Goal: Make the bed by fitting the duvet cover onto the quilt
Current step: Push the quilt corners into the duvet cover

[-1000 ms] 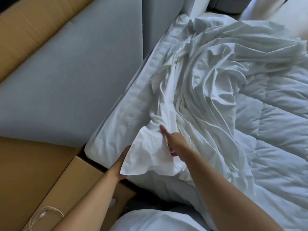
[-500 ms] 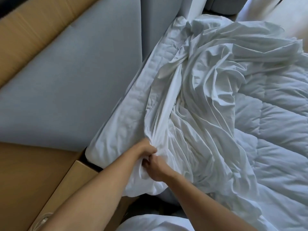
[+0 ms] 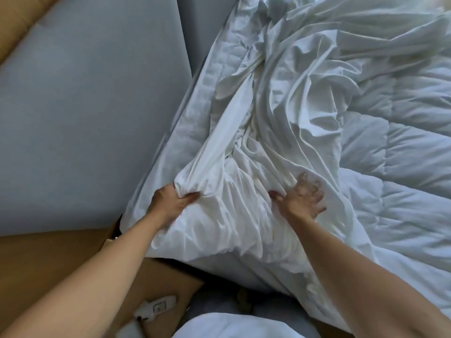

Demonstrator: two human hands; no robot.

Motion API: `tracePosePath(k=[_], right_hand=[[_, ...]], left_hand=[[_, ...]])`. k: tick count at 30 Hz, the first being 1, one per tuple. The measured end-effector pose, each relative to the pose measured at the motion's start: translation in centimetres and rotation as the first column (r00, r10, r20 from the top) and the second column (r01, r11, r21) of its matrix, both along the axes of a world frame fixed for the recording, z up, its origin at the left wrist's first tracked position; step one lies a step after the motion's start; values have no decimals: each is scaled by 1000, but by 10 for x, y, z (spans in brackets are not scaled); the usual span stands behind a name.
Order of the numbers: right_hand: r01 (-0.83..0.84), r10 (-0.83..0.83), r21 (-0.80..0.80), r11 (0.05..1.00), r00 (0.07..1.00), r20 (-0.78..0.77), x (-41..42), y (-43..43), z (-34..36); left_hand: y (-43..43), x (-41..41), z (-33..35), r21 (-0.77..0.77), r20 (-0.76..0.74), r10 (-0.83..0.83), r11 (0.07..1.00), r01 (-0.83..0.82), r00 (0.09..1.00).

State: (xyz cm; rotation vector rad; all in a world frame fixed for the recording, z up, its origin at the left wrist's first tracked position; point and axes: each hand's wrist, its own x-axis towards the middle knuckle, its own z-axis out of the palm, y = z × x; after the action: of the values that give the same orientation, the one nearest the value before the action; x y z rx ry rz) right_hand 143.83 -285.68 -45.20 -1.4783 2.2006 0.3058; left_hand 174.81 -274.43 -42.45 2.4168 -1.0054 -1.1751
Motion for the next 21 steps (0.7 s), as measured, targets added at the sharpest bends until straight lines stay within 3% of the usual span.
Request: tracePosePath(k=[2,5,8,10,12,14,15,16,18,20,21], right_hand=[[98,-107,94,991,989,105,-20,-4,-22],[61,-69,31,998,913,403,-34,1,-43],[88,-70,-41,995,944,323,-74,4,-47],[149,-154,48,988,977,145,-119,7,-42],[162,-175,225,961,984,38,-154,6,-37],[88,-118,350,933,991,66,-159,-7,-28],[49,-92,339,940,989,112,-151,-18,-23],[10,-55,263,965,985,166,-137,-31,-20],[-37,56,-113,993,985,164,-97,-64,-17],[-94,168,-530,842,982,92,-46,-106,-16],[-134,213,-607,783,975,60,-24,-132,-21]], left_hand=[[-6,6,-5,-4,7,13,1000,-13,1000],[-12,9,-16,25,20,42,999,-43,999],[-8,18,-26,70,46,70,995,-73,996],[-4,22,-33,106,42,72,991,-76,997],[-9,15,-39,191,53,-34,981,23,998],[-20,9,-47,340,66,-227,920,192,972],[-27,8,-52,424,46,-304,868,257,952],[-38,9,-55,506,15,-349,811,294,937],[-73,12,-61,570,-31,-349,763,304,936],[-126,10,-72,404,-74,-211,887,223,975],[-156,7,-80,264,-98,-117,954,139,988]])
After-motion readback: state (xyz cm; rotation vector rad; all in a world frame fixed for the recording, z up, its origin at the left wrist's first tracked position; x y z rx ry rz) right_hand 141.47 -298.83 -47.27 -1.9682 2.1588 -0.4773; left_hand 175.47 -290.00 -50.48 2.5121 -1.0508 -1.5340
